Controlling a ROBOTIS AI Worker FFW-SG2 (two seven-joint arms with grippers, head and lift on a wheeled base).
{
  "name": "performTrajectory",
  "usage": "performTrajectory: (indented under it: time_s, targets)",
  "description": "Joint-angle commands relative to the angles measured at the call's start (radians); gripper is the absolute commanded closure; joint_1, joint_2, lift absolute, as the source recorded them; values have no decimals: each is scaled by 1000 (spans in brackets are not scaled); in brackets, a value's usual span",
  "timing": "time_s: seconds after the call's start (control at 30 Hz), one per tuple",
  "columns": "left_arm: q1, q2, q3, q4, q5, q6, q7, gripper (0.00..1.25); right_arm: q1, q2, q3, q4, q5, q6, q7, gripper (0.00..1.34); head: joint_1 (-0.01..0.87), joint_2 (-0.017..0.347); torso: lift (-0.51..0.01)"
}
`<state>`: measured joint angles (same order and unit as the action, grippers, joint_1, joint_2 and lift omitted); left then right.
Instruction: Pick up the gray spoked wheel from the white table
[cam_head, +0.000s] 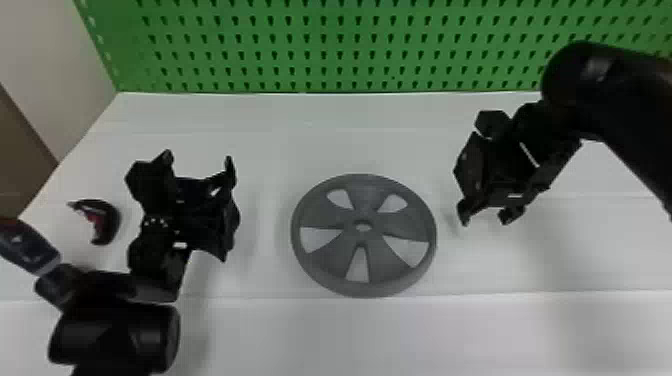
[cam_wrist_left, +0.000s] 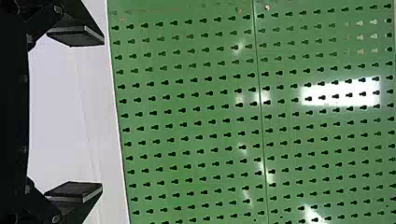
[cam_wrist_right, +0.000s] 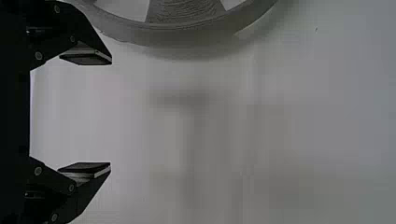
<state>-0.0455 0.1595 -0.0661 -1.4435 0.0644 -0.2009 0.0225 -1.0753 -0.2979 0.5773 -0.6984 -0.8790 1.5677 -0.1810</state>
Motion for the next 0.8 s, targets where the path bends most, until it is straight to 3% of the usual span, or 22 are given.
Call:
performTrajectory:
  time_s: [0.0,0.23,0.77]
  targets:
    - [-2,0,-1,0,0,2,2,177,-9,19,-37,19,11,-6,-9,455,806,44,-98]
    - [-4,0,-4,0,2,3,8,177,-12,45,-59,26,-9,-28,-49,455,806,44,-98]
    - [-4,0,-1,0,3,3,10,177,-43,68,164,-12,-207,-52,-51,453,806,44,-98]
